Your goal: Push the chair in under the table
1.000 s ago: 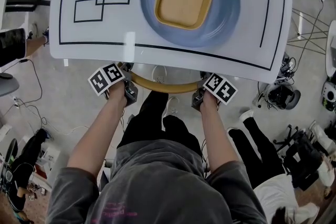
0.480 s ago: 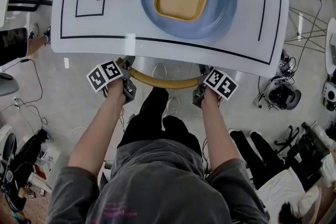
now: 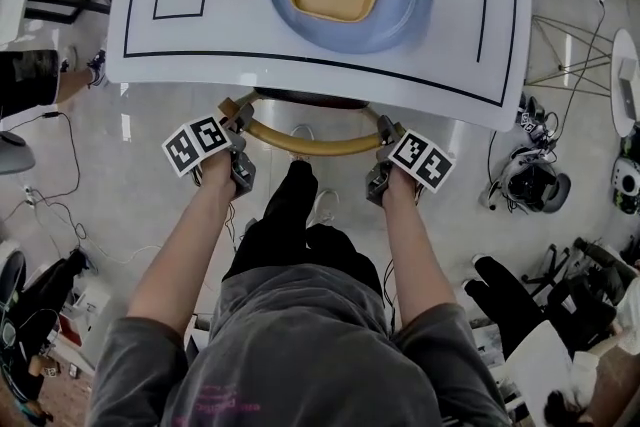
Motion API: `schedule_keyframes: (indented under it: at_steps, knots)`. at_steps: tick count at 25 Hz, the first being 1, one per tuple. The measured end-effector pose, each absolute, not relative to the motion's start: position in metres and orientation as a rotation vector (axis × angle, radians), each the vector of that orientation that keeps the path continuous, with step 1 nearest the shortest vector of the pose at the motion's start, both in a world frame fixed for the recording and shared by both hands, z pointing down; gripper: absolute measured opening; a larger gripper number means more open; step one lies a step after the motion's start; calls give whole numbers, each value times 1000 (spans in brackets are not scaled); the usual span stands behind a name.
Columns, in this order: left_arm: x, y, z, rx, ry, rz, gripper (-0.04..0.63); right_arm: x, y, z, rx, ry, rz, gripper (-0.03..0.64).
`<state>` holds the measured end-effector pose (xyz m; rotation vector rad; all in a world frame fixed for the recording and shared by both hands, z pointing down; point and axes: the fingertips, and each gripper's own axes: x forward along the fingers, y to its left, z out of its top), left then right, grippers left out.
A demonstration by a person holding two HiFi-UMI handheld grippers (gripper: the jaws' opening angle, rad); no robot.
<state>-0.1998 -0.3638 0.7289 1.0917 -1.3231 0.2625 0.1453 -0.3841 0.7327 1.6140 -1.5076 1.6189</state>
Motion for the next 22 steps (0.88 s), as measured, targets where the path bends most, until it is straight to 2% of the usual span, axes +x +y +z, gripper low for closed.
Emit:
schedule_keyframes:
  at_steps: [15, 22]
  knots:
    - [-176, -335, 656, 1296, -1368, 258, 299, 152, -343, 667, 1573, -1737, 1558, 207]
    - [-154, -316, 610, 1476, -1379, 255, 299, 145, -330, 615, 1517, -1971, 1426, 206]
